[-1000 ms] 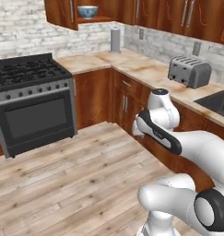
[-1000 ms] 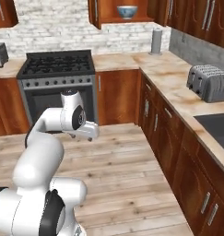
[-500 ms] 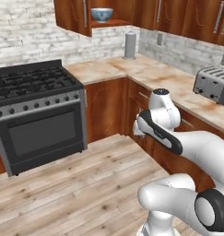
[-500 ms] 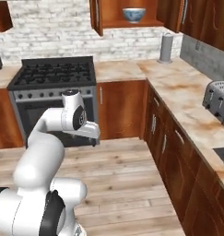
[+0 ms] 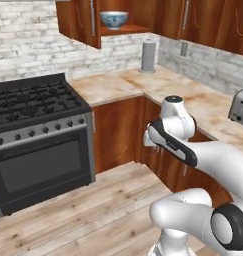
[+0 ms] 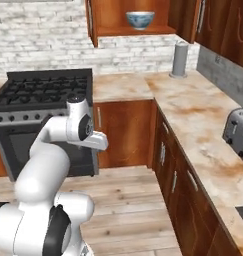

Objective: Take the smaller bowl and place it next to the appetizer plate on the dining counter , and place the larger bowl next to the plate with cooked food.

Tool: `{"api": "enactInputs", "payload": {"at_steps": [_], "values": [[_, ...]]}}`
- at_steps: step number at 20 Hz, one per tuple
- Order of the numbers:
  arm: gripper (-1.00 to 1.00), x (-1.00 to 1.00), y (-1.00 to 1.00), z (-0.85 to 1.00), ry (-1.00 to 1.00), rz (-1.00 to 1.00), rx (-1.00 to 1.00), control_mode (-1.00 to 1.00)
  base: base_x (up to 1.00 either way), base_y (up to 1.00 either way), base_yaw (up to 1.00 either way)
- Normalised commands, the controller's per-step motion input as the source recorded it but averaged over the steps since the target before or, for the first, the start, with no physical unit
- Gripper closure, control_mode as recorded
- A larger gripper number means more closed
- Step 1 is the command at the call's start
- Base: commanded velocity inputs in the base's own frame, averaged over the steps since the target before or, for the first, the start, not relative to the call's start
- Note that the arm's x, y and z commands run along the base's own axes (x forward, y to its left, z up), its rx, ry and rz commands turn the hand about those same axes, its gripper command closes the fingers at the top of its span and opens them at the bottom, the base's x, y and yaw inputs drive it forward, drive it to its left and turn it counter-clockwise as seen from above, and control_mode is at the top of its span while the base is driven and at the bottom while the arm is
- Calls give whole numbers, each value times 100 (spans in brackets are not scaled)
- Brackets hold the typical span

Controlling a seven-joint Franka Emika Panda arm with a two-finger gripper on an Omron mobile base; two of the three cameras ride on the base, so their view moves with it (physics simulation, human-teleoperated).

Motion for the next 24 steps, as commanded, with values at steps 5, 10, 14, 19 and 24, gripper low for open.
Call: {"api": "enactInputs", "payload": {"at_steps": [5, 10, 14, 19, 24], "values": [[-100, 0, 0, 0, 0, 0, 0, 100, 96, 0, 1], [-100, 0, 0, 0, 0, 0, 0, 100, 41, -12, 23], [-100, 0, 0, 0, 0, 0, 0, 100, 26, -36, 29], [-100, 0, 0, 0, 0, 0, 0, 100, 31, -62, 4], [-100, 0, 0, 0, 0, 0, 0, 100, 77, -10, -15]]}}
